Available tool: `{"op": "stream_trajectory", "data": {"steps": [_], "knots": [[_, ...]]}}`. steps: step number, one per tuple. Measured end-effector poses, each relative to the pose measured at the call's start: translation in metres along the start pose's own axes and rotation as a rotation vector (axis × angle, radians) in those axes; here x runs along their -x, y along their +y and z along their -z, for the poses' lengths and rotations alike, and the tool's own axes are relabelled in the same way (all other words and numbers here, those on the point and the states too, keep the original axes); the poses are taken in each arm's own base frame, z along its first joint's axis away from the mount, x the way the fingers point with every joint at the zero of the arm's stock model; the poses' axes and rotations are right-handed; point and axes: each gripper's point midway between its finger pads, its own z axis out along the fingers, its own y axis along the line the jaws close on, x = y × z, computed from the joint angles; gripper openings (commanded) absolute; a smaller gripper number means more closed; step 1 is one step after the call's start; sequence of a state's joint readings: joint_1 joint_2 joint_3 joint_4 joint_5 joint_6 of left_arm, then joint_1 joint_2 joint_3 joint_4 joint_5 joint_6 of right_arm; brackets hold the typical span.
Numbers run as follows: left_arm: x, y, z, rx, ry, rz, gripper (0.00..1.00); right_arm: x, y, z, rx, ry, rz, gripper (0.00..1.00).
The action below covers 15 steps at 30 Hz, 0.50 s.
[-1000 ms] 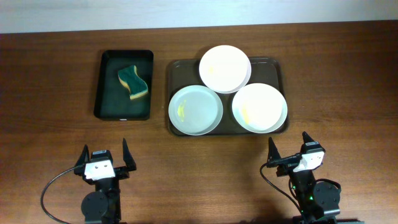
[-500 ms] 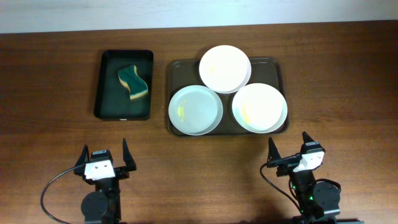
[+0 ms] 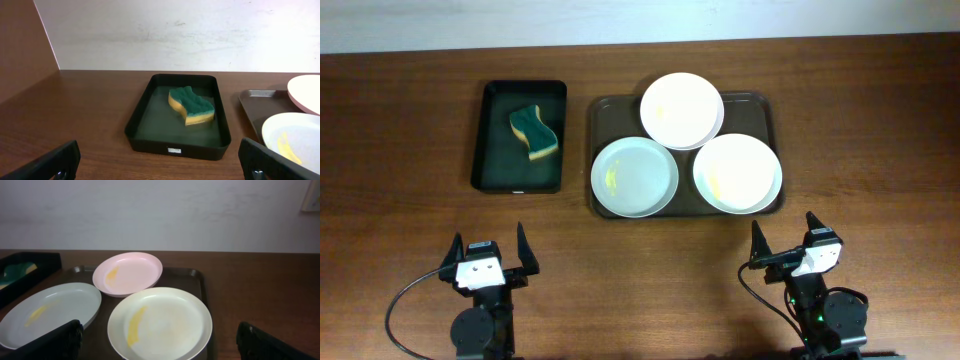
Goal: Clean dirty plates on tray and stack at the side
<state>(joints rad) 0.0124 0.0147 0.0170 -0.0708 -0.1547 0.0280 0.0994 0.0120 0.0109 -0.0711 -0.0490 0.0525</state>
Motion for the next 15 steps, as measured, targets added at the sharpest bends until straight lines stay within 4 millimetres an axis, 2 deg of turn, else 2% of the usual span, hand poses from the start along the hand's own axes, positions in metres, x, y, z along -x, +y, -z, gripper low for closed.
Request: {"op": "stream_trajectory", "data": {"steps": [5, 7, 8, 11, 13, 15], "knots": [[0.001, 0.000, 0.000, 0.000, -0.002, 0.000, 0.99, 0.000, 0.000, 0.000, 0.000, 0.000, 0.000, 0.98], [0.012, -0.007, 0.000, -0.039, -0.052, 0.030, 0.99, 0.000, 0.000, 0.000, 0.000, 0.000, 0.000, 0.98], [0.020, -0.016, 0.001, -0.097, -0.084, 0.057, 0.99, 0.000, 0.000, 0.000, 0.000, 0.000, 0.000, 0.98], [0.055, -0.064, 0.019, -0.408, -0.213, 0.141, 0.99, 0.000, 0.000, 0.000, 0.000, 0.000, 0.000, 0.98], [0.084, -0.088, 0.042, -0.584, -0.330, 0.140, 0.99, 0.000, 0.000, 0.000, 0.000, 0.000, 0.000, 0.98], [0.116, -0.101, 0.070, -0.712, -0.485, 0.103, 1.00, 0.000, 0.000, 0.000, 0.000, 0.000, 0.000, 0.98]]}}
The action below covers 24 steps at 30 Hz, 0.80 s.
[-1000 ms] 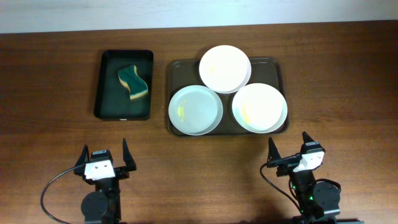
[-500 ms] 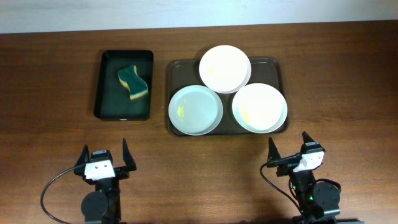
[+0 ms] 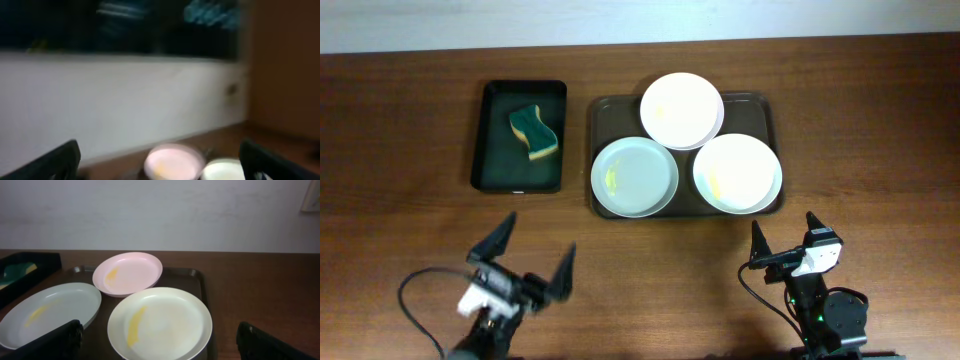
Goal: Clean dirty plates on tray and stack at the side
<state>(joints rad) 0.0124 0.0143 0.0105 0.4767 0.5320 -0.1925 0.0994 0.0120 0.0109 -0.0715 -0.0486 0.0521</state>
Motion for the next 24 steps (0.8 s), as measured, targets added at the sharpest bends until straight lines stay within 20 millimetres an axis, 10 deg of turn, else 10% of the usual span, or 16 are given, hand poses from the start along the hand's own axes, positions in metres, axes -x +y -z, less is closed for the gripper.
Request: {"op": "stream_trajectory", "data": {"steps": [3, 13, 24], "knots": [[0.041, -0.026, 0.004, -0.125, -0.140, -0.086, 0.99, 0.000, 0.000, 0.000, 0.000, 0.000, -0.001, 0.98], [0.078, -0.018, -0.027, -0.104, 0.096, -0.149, 0.99, 0.000, 0.000, 0.000, 0.000, 0.000, 0.000, 0.98], [0.040, 0.027, -0.093, -0.054, 0.781, 0.147, 0.99, 0.000, 0.000, 0.000, 0.000, 0.000, 0.000, 0.98]]}}
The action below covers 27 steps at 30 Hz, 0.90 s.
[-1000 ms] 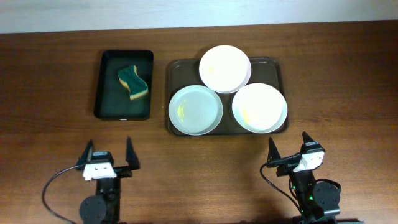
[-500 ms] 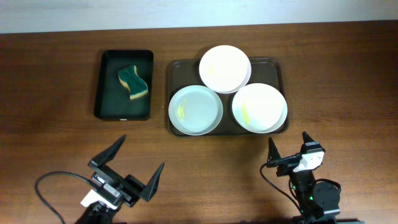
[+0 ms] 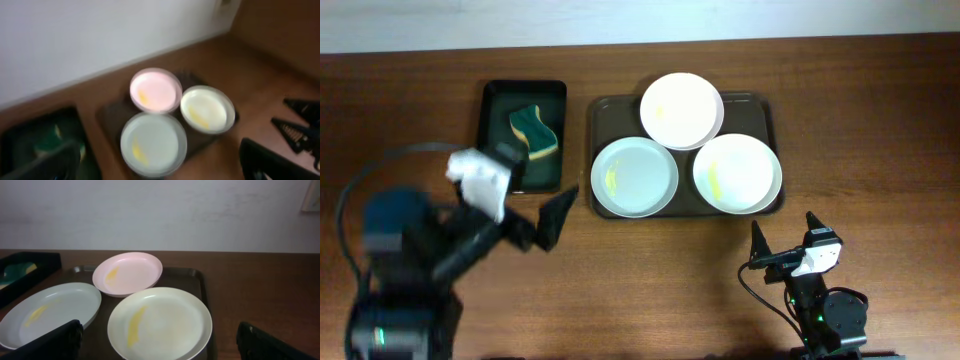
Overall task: Clean dirty plates on tray and stack at the side
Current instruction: 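Reach the left gripper to the sponge in the black tray and grasp it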
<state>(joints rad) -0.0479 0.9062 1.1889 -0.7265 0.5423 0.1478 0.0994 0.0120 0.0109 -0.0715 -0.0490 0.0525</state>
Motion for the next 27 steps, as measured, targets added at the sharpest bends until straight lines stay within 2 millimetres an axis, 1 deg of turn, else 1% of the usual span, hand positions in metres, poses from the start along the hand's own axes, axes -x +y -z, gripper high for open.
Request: {"op": "stream_trajectory", "data": {"steps": [3, 6, 8, 9, 11, 13, 15, 17, 19, 20, 21, 24, 27], "knots": [[-0.006, 0.004, -0.023, 0.040, 0.163, 0.006, 0.99, 0.000, 0.000, 0.000, 0.000, 0.000, 0.000, 0.98], [-0.004, -0.001, -0.046, 0.113, 0.244, -0.079, 0.99, 0.000, 0.000, 0.000, 0.000, 0.000, 0.000, 0.98], [-0.005, -0.004, -0.056, 0.156, 0.270, -0.126, 0.99, 0.000, 0.000, 0.000, 0.000, 0.000, 0.000, 0.99], [-0.008, -0.006, -0.069, 0.209, 0.300, -0.176, 0.99, 0.000, 0.000, 0.000, 0.000, 0.000, 0.000, 0.99], [-0.012, -0.008, -0.085, 0.240, 0.322, -0.213, 0.99, 0.000, 0.000, 0.000, 0.000, 0.000, 0.000, 0.98], [-0.017, -0.009, -0.098, 0.259, 0.342, -0.235, 0.99, 0.000, 0.000, 0.000, 0.000, 0.000, 0.000, 0.98], [-0.018, -0.003, -0.114, 0.295, 0.349, -0.232, 0.99, 0.000, 0.000, 0.000, 0.000, 0.000, 0.000, 0.98], [-0.023, 0.009, -0.125, 0.348, 0.380, -0.188, 0.99, 0.000, 0.000, 0.000, 0.000, 0.000, 0.000, 0.98], [-0.028, 0.026, -0.133, 0.411, 0.427, -0.108, 0.99, 0.000, 0.000, 0.000, 0.000, 0.000, 0.000, 0.98], [-0.028, 0.035, -0.136, 0.436, 0.439, -0.075, 0.99, 0.000, 0.000, 0.000, 0.000, 0.000, 0.000, 0.98], [-0.028, 0.049, -0.140, 0.477, 0.457, -0.027, 0.99, 0.000, 0.000, 0.000, 0.000, 0.000, 0.000, 0.98], [-0.028, 0.081, -0.151, 0.560, 0.481, 0.062, 0.99, 0.000, 0.000, 0.000, 0.000, 0.000, 0.000, 0.98], [-0.026, 0.105, -0.166, 0.609, 0.453, 0.112, 0.99, 0.000, 0.000, 0.000, 0.000, 0.000, 0.000, 0.98]]}}
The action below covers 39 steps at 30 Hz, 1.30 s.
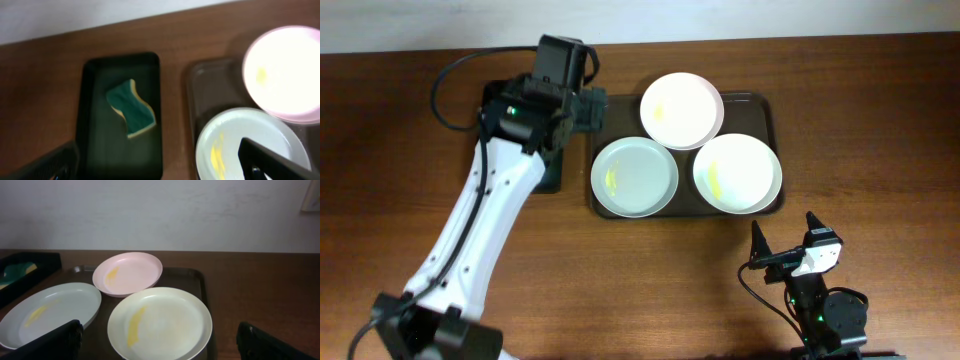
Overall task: Clean dirty plates on tray and stack at the side
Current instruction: 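Reach the left gripper to the sponge in the black tray and grasp it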
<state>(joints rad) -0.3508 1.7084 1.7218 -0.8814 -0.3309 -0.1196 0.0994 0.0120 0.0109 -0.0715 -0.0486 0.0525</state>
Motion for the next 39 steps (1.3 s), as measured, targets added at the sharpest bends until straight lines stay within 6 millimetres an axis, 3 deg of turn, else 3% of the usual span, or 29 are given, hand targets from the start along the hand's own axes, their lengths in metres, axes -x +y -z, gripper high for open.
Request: {"op": "stream_trajectory", "data": {"steps": [4, 10, 12, 13, 15, 19, 21, 22, 25, 28, 33, 37, 39], "knots": [[0.002, 0.018, -0.035, 0.041, 0.016, 0.088, 0.99, 0.000, 0.000, 0.000, 0.000, 0.000, 0.000, 0.98], [-0.028, 0.064, -0.103, 0.033, 0.146, 0.309, 0.99, 0.000, 0.000, 0.000, 0.000, 0.000, 0.000, 0.98], [-0.038, 0.074, -0.122, 0.016, 0.179, 0.361, 0.86, 0.000, 0.000, 0.000, 0.000, 0.000, 0.000, 0.98], [-0.043, 0.078, -0.130, 0.010, 0.192, 0.380, 0.73, 0.000, 0.000, 0.000, 0.000, 0.000, 0.000, 0.98], [-0.047, 0.077, -0.138, -0.006, 0.205, 0.399, 0.66, 0.000, 0.000, 0.000, 0.000, 0.000, 0.000, 0.98], [-0.047, 0.066, -0.158, -0.035, 0.199, 0.419, 0.69, 0.000, 0.000, 0.000, 0.000, 0.000, 0.000, 0.99], [-0.053, 0.060, -0.176, -0.043, 0.208, 0.428, 0.75, 0.000, 0.000, 0.000, 0.000, 0.000, 0.001, 0.98], [-0.058, 0.058, -0.184, -0.042, 0.218, 0.433, 0.87, 0.000, 0.000, 0.000, 0.000, 0.000, 0.000, 0.98], [-0.085, 0.058, -0.213, 0.010, 0.280, 0.450, 0.88, 0.000, 0.000, 0.000, 0.000, 0.000, -0.001, 0.98], [-0.093, 0.062, -0.221, 0.047, 0.293, 0.453, 0.87, 0.000, 0.000, 0.000, 0.000, 0.000, 0.000, 0.98], [-0.090, 0.067, -0.224, 0.074, 0.269, 0.464, 0.87, 0.000, 0.000, 0.000, 0.000, 0.000, 0.000, 0.98], [-0.109, 0.064, -0.239, 0.087, 0.319, 0.460, 0.75, 0.000, 0.000, 0.000, 0.000, 0.000, 0.000, 0.98], [-0.125, 0.062, -0.248, 0.102, 0.357, 0.456, 0.60, 0.000, 0.000, 0.000, 0.000, 0.000, 0.000, 0.98]]}}
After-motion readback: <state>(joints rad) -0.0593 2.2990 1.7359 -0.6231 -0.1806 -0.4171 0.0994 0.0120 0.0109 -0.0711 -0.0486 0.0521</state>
